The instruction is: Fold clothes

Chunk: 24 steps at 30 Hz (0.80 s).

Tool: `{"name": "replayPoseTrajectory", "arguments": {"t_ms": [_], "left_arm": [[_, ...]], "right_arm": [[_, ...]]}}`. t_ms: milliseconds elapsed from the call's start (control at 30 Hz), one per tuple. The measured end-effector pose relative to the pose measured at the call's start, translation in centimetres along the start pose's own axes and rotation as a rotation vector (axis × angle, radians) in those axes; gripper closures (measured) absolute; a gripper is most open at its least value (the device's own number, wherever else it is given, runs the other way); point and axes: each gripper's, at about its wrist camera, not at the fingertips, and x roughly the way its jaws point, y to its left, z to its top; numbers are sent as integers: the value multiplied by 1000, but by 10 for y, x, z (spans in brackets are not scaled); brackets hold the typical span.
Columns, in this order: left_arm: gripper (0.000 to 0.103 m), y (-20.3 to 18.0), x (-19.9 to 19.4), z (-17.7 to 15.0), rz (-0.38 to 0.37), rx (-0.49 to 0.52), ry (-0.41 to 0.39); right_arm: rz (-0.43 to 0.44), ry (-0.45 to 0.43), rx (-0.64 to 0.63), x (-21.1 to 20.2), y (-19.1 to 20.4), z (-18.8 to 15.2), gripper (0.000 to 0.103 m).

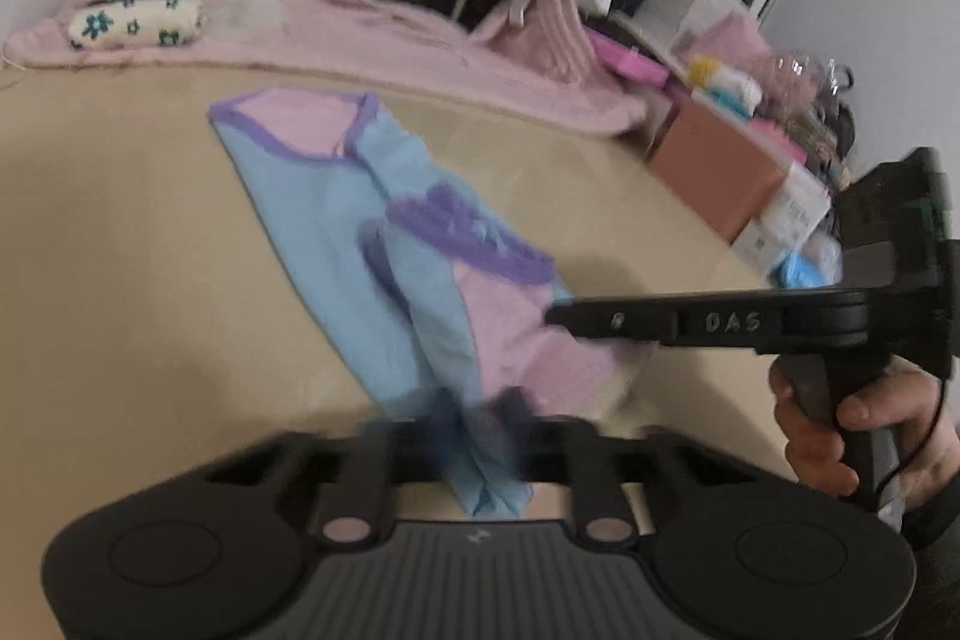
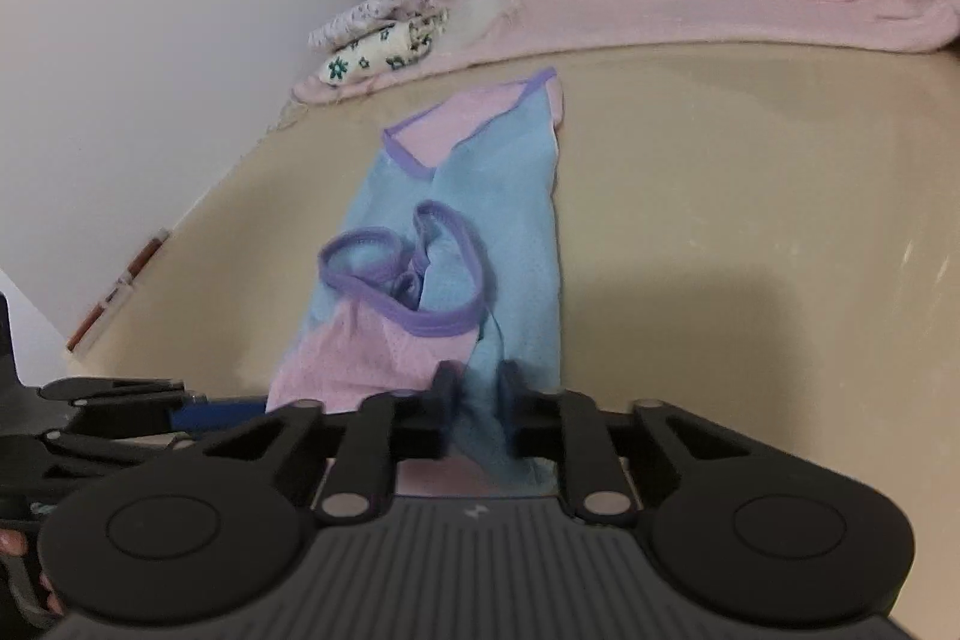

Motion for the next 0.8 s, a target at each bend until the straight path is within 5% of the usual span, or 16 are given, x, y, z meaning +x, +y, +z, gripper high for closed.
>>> {"name": "replayPoseTrajectory", "arguments": {"t_ms": [200, 300, 333, 400, 500, 533, 600, 633, 667, 800], "left_arm": [[90, 19, -39, -21, 15, -22, 8], [60, 31, -53, -12, -18, -60, -32], [51, 32, -50, -5, -23, -57, -50], [50, 30, -38, 11, -33, -58, -71], [68, 23, -7, 28, -42, -51, -25], [99, 21, 2, 31, -43, -45, -4], [100, 25, 10, 31, -47, -89, 1], [100, 29, 8, 31, -66, -125, -23], [100, 34, 4, 32, -90, -165, -53], [99, 43, 11, 36, -29, -224, -96]], "right_arm": [[-10, -45, 96, -28, 26, -30, 97], [17, -100, 89, -51, 43, -46, 92], [28, -118, 73, -54, 45, -46, 83], [40, -142, 38, -55, 47, -42, 66], [12, -116, -18, -33, 46, -31, 64], [23, -96, -19, -25, 43, -28, 64], [51, -54, -10, -9, 38, -23, 70], [60, -61, -10, -7, 38, -21, 90], [67, -71, -12, -5, 38, -18, 97], [0, -170, 49, -9, 38, -7, 92]]}}
